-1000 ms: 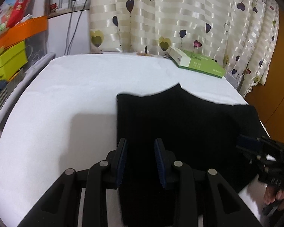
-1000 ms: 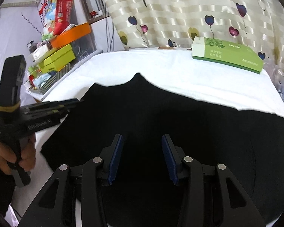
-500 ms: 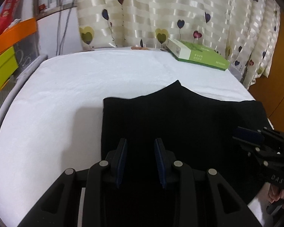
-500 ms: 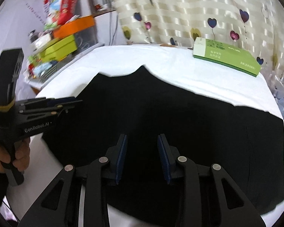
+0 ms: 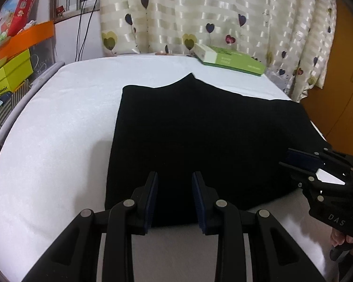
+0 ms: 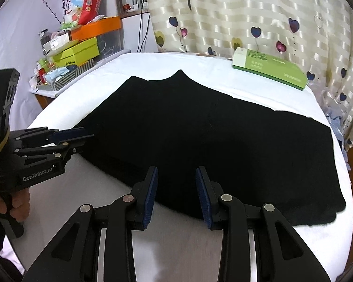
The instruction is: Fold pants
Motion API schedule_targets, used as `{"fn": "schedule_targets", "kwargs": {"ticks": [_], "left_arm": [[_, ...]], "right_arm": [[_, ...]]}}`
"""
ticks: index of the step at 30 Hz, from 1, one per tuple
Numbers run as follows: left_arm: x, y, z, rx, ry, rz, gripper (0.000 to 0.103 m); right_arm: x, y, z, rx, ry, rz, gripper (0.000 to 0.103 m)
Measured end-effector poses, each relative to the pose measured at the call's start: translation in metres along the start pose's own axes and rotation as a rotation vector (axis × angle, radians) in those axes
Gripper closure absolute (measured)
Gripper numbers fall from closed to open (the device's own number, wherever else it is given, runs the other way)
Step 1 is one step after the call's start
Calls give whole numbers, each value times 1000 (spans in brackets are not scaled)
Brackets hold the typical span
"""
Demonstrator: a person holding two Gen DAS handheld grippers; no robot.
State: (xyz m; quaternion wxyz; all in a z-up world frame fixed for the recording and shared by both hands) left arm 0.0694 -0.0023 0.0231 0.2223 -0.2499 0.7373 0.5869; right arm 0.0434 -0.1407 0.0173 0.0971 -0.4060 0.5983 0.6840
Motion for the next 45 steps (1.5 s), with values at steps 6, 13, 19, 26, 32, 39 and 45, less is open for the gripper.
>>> {"fn": "schedule_targets", "kwargs": {"ticks": [6, 13, 19, 26, 32, 39, 45], "left_arm": [[19, 13, -4, -4, 12, -11, 71], [35, 23, -17, 4, 4, -7, 71], [54, 30, -22, 16, 13, 7, 71], [60, 32, -15, 14, 35, 16, 71], [61, 31, -17, 10, 28, 19, 71], [61, 30, -19, 6, 21, 17, 71], [58, 30, -23, 3, 12, 10, 71]], "right_arm": [[12, 21, 2, 7, 1, -23, 68], [27, 32, 1, -14, -27, -39, 62], [46, 38, -4, -25, -63, -30, 62], [59, 43, -22, -15, -147, -26, 60], [57, 45, -27, -3, -160, -33, 58], [59, 46, -37, -3, -194, -35, 58], [66, 52, -61, 17, -275, -41, 54]]}}
Point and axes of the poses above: each gripper's, at about its wrist camera, not at the fingertips, and y roughly against the way its jaws point, z to its left, x to its underside, the point moved 2 cm from there along -y, roughly the way its jaws point, and after that the axes turned 8 degrees about y, right-handed, at the moved point
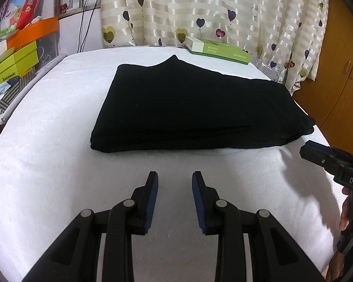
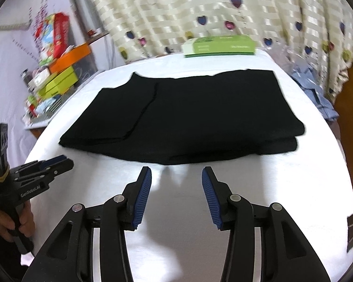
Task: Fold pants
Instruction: 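Close the right tool on the pants edge and lift it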
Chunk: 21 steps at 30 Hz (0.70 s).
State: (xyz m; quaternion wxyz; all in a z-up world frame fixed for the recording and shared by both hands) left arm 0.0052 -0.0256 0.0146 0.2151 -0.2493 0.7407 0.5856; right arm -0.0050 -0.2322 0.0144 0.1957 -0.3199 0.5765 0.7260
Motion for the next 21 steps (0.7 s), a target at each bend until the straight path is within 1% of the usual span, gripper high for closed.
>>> {"fn": "schedule_targets", "kwargs": {"ticks": [1, 2, 11, 13, 17, 21], "left_arm": [[-1, 0, -1, 1, -2, -3, 71], [-2, 0, -2, 0, -6, -7, 71], [-19, -3, -12, 3, -35, -35, 71], [-26, -4, -14, -1, -41, -48, 71], [-40, -10, -16, -13, -50, -68, 71], [-51, -18, -18, -26, -56, -80, 71]], "right_arm": [[0, 1, -6, 4, -20, -2, 50], [0, 2, -10, 4, -37, -4, 49], [2, -2, -57, 12, -225, 11, 48], [1, -5, -65, -5, -264, 8, 48], [-3, -8, -81, -67, -365, -16, 48], [-4, -12, -98, -127, -519, -48, 48]]}}
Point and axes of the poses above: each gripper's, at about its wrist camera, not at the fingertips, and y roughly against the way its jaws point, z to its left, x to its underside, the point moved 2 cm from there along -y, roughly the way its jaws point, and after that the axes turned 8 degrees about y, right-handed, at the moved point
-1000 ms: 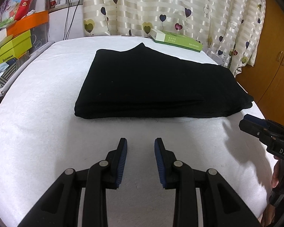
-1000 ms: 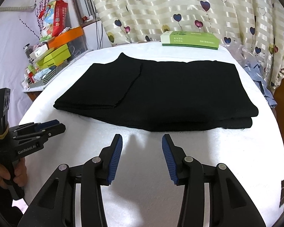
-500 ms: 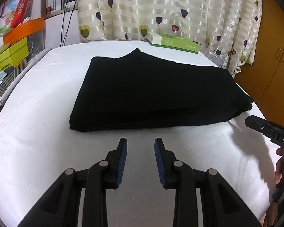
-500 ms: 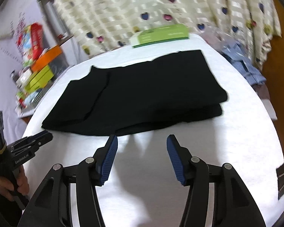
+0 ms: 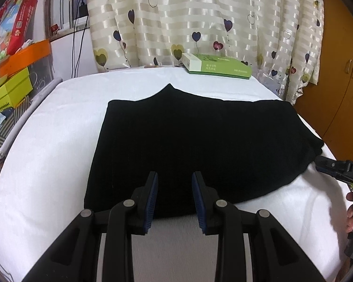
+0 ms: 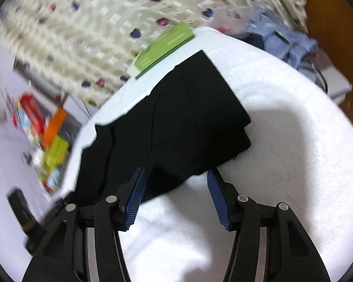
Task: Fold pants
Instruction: 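Close the right tool on the pants edge and lift it, then fold the held pants edge over the stack with the right tool, release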
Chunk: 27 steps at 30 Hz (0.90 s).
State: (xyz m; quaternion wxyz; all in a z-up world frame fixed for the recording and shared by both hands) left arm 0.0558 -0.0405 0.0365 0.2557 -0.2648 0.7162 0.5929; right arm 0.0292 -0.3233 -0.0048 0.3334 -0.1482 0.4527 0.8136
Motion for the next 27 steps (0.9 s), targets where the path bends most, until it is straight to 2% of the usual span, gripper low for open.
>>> {"fn": "schedule_targets", "kwargs": {"ticks": [5, 9, 14, 17, 21, 22, 24, 27], "left_arm": [[-5, -10, 4, -2, 14, 3, 71], [-4, -19, 4, -8, 19, 21, 71], [-1, -23, 8, 5, 34, 44, 71], [-1, -25, 8, 7, 35, 54, 71], [-1, -26, 8, 12, 39, 53, 71], [0, -26, 8, 16, 43, 53, 71], [0, -26, 9, 21, 48, 54, 71], [0, -26, 9, 21, 48, 55, 71]], "right_arm": [[-5, 1, -6, -16, -94, -28, 47], [-3, 12, -13, 77, -158, -112, 47], [-15, 5, -16, 108, -200, -104, 47], [-22, 3, -20, 71, -252, -114, 44], [-20, 14, -15, -10, -225, -217, 44], [-21, 12, -15, 2, -218, -206, 44], [-21, -2, -18, 74, -213, -124, 45], [-26, -6, -15, 76, -184, -126, 45]]}}
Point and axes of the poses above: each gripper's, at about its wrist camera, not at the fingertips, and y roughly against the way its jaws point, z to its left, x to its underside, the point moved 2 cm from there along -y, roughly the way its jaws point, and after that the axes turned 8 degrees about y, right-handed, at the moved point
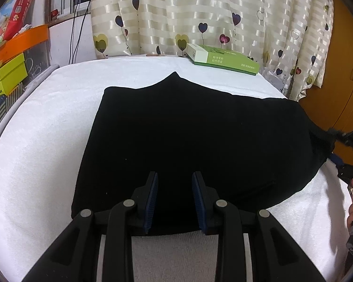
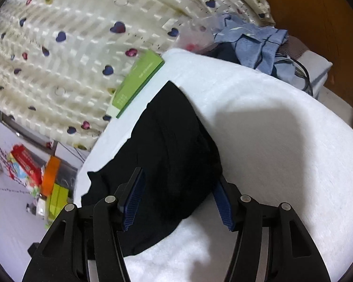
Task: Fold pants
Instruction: 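Fold the held pants edge over the stack with the right tool, release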
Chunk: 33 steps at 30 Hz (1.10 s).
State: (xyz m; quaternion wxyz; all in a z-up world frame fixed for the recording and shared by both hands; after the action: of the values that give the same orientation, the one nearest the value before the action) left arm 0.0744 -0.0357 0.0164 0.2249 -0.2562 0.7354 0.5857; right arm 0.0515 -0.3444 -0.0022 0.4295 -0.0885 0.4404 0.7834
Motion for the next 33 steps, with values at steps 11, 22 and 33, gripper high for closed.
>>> {"fn": "schedule_targets", "kwargs": {"ticks": [11, 22, 33], "left_arm": [[0, 1, 2, 9, -3, 1, 70], [3, 16, 22, -2, 53, -18, 70], [6, 43, 70, -53, 157, -61, 70]], "right_arm": [[-17, 7, 29, -59, 122, -34, 82], [-29, 4, 136, -233, 377, -26, 82], [31, -39, 246, -355, 672, 120, 83]]}}
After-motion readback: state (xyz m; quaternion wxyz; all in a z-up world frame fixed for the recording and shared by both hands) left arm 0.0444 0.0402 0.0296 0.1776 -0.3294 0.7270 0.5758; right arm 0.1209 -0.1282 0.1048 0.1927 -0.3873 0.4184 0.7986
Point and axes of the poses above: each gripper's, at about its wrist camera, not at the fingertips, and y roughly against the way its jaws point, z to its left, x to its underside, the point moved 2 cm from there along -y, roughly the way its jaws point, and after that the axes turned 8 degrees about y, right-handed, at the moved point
